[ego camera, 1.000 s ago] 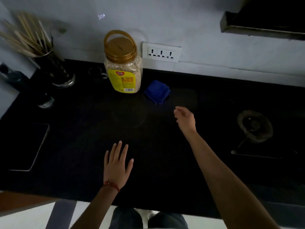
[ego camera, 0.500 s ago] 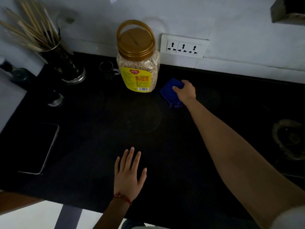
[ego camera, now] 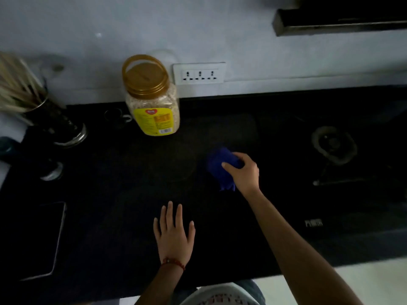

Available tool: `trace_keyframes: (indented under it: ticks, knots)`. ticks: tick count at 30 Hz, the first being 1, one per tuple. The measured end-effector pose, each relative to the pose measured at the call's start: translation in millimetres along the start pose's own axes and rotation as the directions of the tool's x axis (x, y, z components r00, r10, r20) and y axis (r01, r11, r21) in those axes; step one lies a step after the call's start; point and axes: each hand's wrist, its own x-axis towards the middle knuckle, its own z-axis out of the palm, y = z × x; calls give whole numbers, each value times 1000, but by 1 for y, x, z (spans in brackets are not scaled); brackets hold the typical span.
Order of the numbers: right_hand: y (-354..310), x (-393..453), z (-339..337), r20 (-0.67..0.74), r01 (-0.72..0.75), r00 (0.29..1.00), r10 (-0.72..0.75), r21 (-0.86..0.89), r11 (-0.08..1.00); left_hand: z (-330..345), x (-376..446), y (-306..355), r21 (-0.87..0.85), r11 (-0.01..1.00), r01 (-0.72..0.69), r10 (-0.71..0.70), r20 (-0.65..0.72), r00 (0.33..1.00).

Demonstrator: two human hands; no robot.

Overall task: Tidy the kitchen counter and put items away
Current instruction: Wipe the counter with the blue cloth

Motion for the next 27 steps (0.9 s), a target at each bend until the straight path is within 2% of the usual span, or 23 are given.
trace_keyframes:
  ticks: [5,9,11,13,17,22,25,27]
  knots:
    - [47,-83,-53,-167,-130,975,149,119,984,1,-5,-3,-26,990,-136,136,-4,991]
    - [94,-146,-96,-345,-219,889,300,254,942,5,-9,15,-114,936,-334,328,-66,942]
    - [120,-177,-118,-427,-240,831,357,303,922,9,-16,38,-165,858,-487,485,-57,873]
    - [148,-209,-140,-508,-258,760,405,336,906,14,-30,67,-223,753,-619,631,-20,775]
    - [201,-272,-178,-627,-284,595,503,421,861,24,-62,123,-230,595,-770,797,47,602]
    - [271,-355,-215,-667,-333,355,655,564,756,46,-121,187,-355,503,-788,863,167,476]
    - [314,-405,-232,-634,-361,230,738,649,670,71,-168,223,-395,463,-793,876,341,342]
    - [345,-435,-245,-606,-366,162,779,696,618,95,-201,246,-413,490,-767,834,477,276]
